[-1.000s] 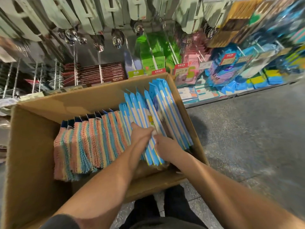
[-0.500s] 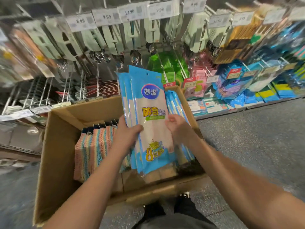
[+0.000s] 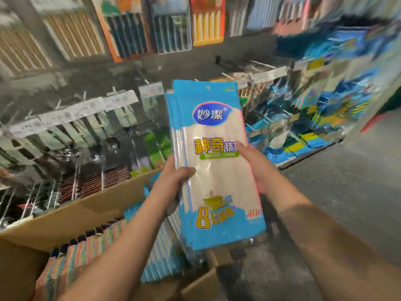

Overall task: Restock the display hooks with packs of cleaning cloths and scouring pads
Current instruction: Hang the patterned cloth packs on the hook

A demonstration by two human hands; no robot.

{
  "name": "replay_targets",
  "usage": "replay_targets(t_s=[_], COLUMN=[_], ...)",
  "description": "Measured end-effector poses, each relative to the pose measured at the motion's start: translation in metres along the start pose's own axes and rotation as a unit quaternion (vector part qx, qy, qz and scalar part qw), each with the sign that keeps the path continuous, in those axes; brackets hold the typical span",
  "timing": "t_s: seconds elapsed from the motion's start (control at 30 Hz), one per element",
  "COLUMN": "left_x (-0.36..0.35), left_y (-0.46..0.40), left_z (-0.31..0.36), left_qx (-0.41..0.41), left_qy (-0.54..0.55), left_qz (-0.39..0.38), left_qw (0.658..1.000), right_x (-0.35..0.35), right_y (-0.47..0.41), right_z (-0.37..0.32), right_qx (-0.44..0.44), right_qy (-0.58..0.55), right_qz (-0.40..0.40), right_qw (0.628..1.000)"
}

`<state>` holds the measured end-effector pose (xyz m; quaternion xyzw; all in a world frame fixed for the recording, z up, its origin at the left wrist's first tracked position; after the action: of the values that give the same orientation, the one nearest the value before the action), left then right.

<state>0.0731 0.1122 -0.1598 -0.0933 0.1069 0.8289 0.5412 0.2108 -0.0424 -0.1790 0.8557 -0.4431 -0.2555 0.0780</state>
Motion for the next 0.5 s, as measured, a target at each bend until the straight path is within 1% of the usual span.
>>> replay_targets(t_s=[0.07,0.17,0.23,0.33,0.37,0.43,0.5], left_x=[-0.065,-0.165,-0.241,-0.338,-0.372,-0.431,-0.483], left_y=[-0.017,-0.044,-0.06,-0.091,-0.103,-0.128,-0.153], left_z=[-0.013,-0.038,-0.057,-0.08,-0.084,-0.087,-0.083], left_qx=[0.005,0.012,0.032,0.059,0.071,0.078,0.067], left_qy=[-0.009,-0.039,-0.036,-0.032,-0.037,-0.051,-0.046], left_qz=[-0.045,-0.092,-0.139,-0.159,-0.178,-0.223,-0.246], left_qw=[0.999,0.995,0.989,0.985,0.981,0.97,0.966], right_x=[0.06,0.165,0.235,0.336,0.367,0.415,0.452], right_y=[0.016,0.042,0.06,0.089,0.097,0.112,0.121], right_z=[-0.026,-0.065,-0.094,-0.133,-0.146,-0.176,-0.209], right_qx=[0.032,0.067,0.09,0.107,0.11,0.123,0.146], right_qy=[-0.006,0.003,-0.001,-0.03,-0.032,-0.03,-0.03], right_qz=[0.012,0.064,0.083,0.118,0.122,0.128,0.13], right_qw=[0.999,0.996,0.993,0.987,0.986,0.984,0.98])
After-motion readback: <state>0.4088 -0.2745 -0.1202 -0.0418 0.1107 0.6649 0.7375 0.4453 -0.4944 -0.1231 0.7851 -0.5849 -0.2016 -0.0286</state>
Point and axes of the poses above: each hand's wrist, its own y-axis away from the middle knuckle, its own x-axis out of the back of the hand, z = x × y, the point moved 7 cm from there along -y, towards the middle knuckle, and after that the axes turned 4 degrees about -x, right-handed, at the moved point
